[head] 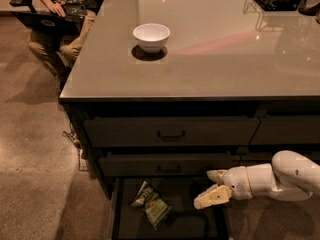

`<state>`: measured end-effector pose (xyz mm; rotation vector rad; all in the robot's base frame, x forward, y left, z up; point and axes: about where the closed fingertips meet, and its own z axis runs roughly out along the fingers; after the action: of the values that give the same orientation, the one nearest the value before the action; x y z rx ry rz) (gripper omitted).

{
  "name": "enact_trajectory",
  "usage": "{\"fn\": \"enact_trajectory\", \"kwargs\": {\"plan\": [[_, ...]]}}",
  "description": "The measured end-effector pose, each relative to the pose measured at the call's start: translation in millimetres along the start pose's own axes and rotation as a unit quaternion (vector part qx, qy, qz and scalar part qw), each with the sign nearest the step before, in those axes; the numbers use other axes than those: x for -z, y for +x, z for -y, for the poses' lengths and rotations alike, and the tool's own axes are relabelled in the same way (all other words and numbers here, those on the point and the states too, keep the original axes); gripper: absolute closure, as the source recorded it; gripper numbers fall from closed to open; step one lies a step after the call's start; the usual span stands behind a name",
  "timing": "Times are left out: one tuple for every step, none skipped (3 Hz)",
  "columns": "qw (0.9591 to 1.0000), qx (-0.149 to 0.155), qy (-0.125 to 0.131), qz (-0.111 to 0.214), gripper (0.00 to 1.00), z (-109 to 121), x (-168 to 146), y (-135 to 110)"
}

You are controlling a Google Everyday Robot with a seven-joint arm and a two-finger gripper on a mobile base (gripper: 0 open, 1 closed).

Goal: Pick green jalapeno chip bag from bottom drawer and place on counter

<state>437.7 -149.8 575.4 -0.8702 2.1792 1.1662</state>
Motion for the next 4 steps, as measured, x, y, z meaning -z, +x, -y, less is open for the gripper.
{"fn": "enact_trajectory", "kwargs": {"plan": [[0.9998, 0.004, 0.015, -0.012, 0.00, 11, -13, 7], [0.9994, 0.009, 0.029, -0.015, 0.00, 43, -40, 21], [0.9991, -0.002, 0.022, -0.037, 0.00, 78, -79, 48], [0.9986, -0.009, 0.006, -0.051, 0.00, 93, -105, 67]]}}
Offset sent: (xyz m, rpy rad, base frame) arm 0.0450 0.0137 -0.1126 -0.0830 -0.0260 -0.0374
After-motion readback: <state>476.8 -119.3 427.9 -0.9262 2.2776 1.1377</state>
